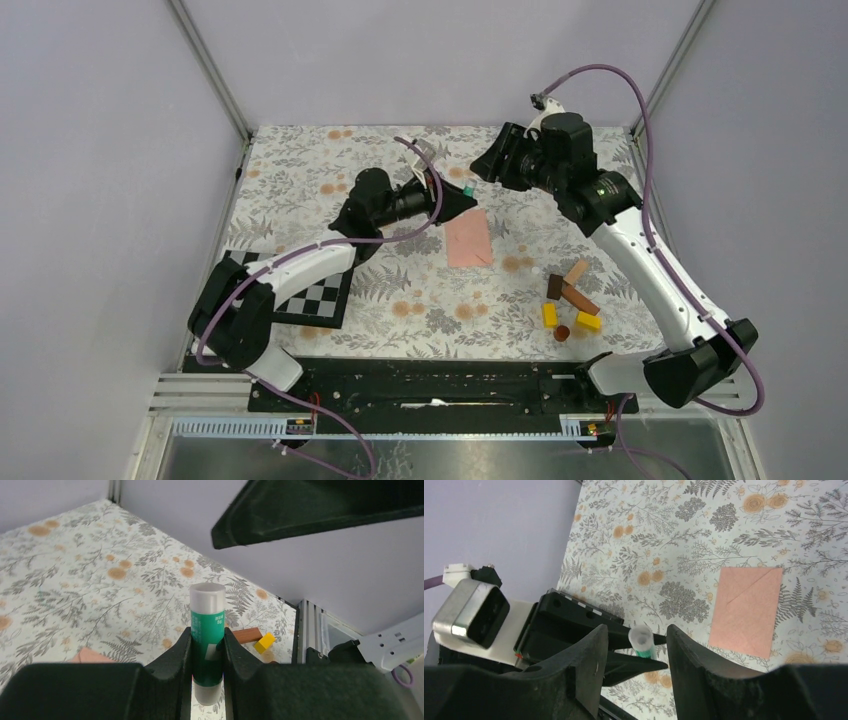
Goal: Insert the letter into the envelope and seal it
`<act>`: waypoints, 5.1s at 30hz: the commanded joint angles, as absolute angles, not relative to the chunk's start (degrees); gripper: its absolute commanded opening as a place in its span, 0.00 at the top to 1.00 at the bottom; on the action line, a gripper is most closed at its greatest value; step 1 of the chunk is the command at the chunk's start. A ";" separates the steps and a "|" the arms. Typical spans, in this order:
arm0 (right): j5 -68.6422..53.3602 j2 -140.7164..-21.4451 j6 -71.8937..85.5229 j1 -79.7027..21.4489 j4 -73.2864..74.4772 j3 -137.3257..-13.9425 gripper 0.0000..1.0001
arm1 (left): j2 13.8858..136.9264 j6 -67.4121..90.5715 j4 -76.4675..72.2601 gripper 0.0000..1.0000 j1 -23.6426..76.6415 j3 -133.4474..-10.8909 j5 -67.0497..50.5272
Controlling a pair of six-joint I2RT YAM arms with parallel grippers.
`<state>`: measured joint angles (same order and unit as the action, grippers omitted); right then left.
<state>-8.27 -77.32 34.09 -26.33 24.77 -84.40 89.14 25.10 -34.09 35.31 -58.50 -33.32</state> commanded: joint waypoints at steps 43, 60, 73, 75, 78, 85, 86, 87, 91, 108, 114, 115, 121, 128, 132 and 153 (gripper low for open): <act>5.77 -79.54 23.20 -38.32 34.57 -92.20 0.81 | 81.57 16.79 -37.74 1.00 42.21 -54.35 -23.67; -41.38 -74.42 17.40 -28.85 21.79 -83.63 0.65 | 76.44 37.94 -48.22 1.00 35.40 -47.96 -45.77; -0.37 -77.37 26.06 -35.28 32.17 -89.22 0.47 | 76.75 6.31 -18.76 1.00 47.47 -55.24 6.72; 0.40 -78.17 26.29 -35.84 32.29 -89.50 0.48 | 76.91 5.65 -18.96 1.00 47.97 -55.52 7.35; 1.52 -79.22 26.35 -36.36 32.49 -90.05 0.48 | 77.16 4.89 -19.16 1.00 48.33 -55.80 7.26; 0.46 -81.66 26.25 -36.98 31.26 -90.72 0.48 | 77.21 4.83 -19.53 1.00 48.69 -55.46 7.02; 0.25 -81.93 26.33 -37.07 30.93 -90.71 0.48 | 77.25 4.83 -19.51 1.00 48.67 -55.46 6.96; 0.19 -82.34 26.43 -37.09 30.93 -90.89 0.48 | 77.33 4.82 -19.45 1.00 48.69 -55.46 6.88; 0.18 -83.50 26.52 -37.43 30.55 -91.23 0.49 | 77.45 4.89 -19.51 1.00 48.73 -55.55 6.95; -3.71 -85.72 26.87 -37.42 28.15 -90.18 0.64 | 76.84 5.15 -19.89 1.00 48.79 -55.22 5.90; -3.94 -85.40 26.33 -37.36 28.26 -90.07 0.71 | 76.55 5.28 -19.70 1.00 48.58 -55.15 5.41; -4.14 -85.29 26.12 -37.31 28.26 -90.02 0.73 | 76.48 5.69 -19.69 1.00 48.45 -55.11 5.03; -16.81 -82.87 20.27 -33.65 26.55 -88.14 0.85 | 74.97 16.04 -20.09 1.00 41.10 -54.44 -14.82; -52.45 -77.41 17.38 -26.09 11.88 -78.39 0.85 | 74.25 36.85 -37.38 1.00 33.76 -50.37 -43.88; -60.32 -78.16 21.31 -24.88 6.64 -76.79 0.84 | 74.57 43.96 -44.25 1.00 32.96 -48.51 -48.19; -1.81 -80.84 27.09 -36.00 32.29 -89.31 0.46 | 73.40 5.05 -17.02 1.00 48.27 -54.19 8.76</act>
